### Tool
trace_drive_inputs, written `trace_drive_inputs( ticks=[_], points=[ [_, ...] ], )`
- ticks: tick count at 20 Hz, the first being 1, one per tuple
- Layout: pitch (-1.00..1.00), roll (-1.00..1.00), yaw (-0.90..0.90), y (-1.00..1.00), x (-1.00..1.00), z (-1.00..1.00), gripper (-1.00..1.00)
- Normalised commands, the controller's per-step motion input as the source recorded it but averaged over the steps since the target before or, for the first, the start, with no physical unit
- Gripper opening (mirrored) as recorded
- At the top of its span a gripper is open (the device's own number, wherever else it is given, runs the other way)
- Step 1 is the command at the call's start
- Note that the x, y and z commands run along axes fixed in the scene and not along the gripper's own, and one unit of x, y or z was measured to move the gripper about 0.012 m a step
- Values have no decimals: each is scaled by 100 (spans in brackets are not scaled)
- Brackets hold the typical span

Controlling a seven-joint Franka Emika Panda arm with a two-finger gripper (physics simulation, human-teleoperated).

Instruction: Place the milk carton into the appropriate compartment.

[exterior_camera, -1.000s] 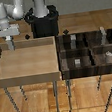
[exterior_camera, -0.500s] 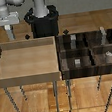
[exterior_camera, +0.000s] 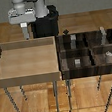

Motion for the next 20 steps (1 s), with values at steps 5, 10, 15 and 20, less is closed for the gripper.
trace_drive_inputs(
  ticks=[5,10,15,20],
  points=[
    [0,0,0,100,0,0,-100],
    [0,0,0,100,0,0,-100],
    [0,0,0,100,0,0,-100],
    [0,0,0,100,0,0,-100]
  ],
)
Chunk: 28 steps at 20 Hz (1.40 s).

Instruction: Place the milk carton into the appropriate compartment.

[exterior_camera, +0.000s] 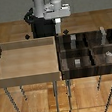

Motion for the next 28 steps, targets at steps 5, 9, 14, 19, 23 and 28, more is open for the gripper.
trace_drive_inputs(
  ticks=[5,9,14,19,23,28],
  points=[
    [0,0,0,100,0,0,-100],
    [0,0,0,0,0,-75,-100],
    [0,0,0,0,0,-100,-100],
    [0,0,0,0,0,-100,-100],
    [0,0,0,0,0,-25,100],
    [0,0,0,0,0,0,100]
  ],
)
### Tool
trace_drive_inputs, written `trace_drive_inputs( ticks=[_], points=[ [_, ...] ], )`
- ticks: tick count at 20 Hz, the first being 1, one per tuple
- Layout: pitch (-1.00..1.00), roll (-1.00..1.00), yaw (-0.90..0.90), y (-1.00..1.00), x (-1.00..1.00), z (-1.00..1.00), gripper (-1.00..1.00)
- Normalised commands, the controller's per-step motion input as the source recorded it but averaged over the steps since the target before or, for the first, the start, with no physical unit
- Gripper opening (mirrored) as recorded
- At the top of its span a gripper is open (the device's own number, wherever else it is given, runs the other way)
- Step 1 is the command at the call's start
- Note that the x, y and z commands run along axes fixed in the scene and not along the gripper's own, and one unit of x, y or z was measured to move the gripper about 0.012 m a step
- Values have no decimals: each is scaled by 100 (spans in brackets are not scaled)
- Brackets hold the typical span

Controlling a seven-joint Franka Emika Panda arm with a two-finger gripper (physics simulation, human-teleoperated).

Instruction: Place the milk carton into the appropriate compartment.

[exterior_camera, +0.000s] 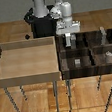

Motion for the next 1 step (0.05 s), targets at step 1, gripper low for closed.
trace_drive_inputs(
  ticks=[1],
  points=[
    [0,0,0,0,0,0,100]
  ],
)
